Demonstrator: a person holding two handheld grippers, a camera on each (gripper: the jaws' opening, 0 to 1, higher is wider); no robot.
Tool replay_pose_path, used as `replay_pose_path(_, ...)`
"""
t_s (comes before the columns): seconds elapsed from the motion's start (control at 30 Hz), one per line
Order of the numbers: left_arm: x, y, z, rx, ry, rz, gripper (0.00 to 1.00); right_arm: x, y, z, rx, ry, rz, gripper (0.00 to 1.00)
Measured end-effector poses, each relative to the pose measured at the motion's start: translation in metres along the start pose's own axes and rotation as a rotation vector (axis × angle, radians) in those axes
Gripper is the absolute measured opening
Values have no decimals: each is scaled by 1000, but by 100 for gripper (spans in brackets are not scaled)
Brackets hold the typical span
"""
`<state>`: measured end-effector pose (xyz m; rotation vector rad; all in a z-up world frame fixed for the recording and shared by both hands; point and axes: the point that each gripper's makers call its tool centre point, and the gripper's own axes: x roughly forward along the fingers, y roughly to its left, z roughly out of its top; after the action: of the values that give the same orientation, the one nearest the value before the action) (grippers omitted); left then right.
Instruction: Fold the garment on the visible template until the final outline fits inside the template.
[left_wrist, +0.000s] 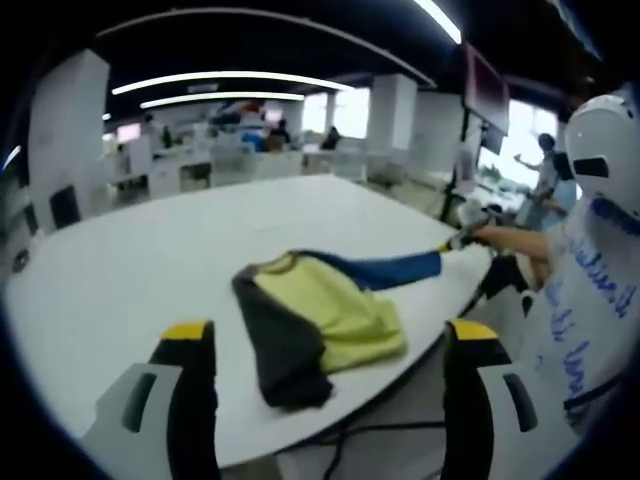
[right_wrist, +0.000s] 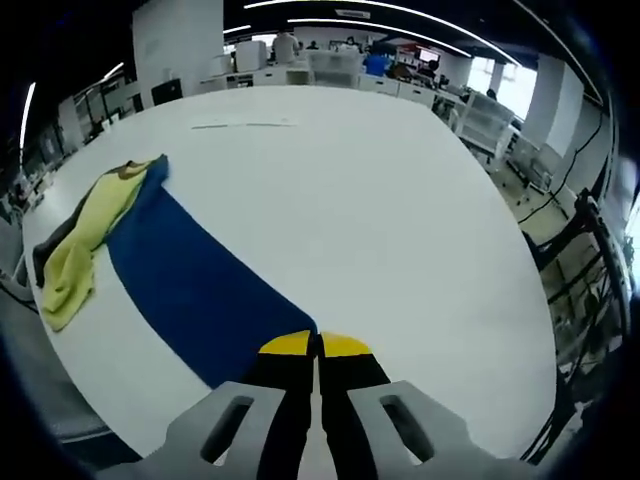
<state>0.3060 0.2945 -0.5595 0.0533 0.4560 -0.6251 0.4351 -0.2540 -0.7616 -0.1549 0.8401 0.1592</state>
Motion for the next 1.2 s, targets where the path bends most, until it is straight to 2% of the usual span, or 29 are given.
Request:
replay_pose_path(0.27, 0, -1, 2, 6, -1, -4, 90, -7, -2, -10, 34, 4, -24, 2)
replay_pose_path(0.47, 1, -2, 1, 8, 6, -9, 91, -2, -14, -16, 43, 10, -43, 2)
replay_pose_path(0.7, 0, -3, 2, 11, 4, -5, 90, -1, -14, -16, 62, 5, -54, 2)
replay_pose_path(0.87, 1, -4, 1, 13, 11, -5, 90, 0, -19, -9, 64, -2, -66, 2)
replay_pose_path(0.93, 1, -5, 1, 15, 10, -6, 90, 6, -22, -9, 72, 5, -62, 2)
replay_pose_path(1.2, -2, -3, -1, 5, 12, 8, 90, 9, -17, -21, 66, 20, -75, 2)
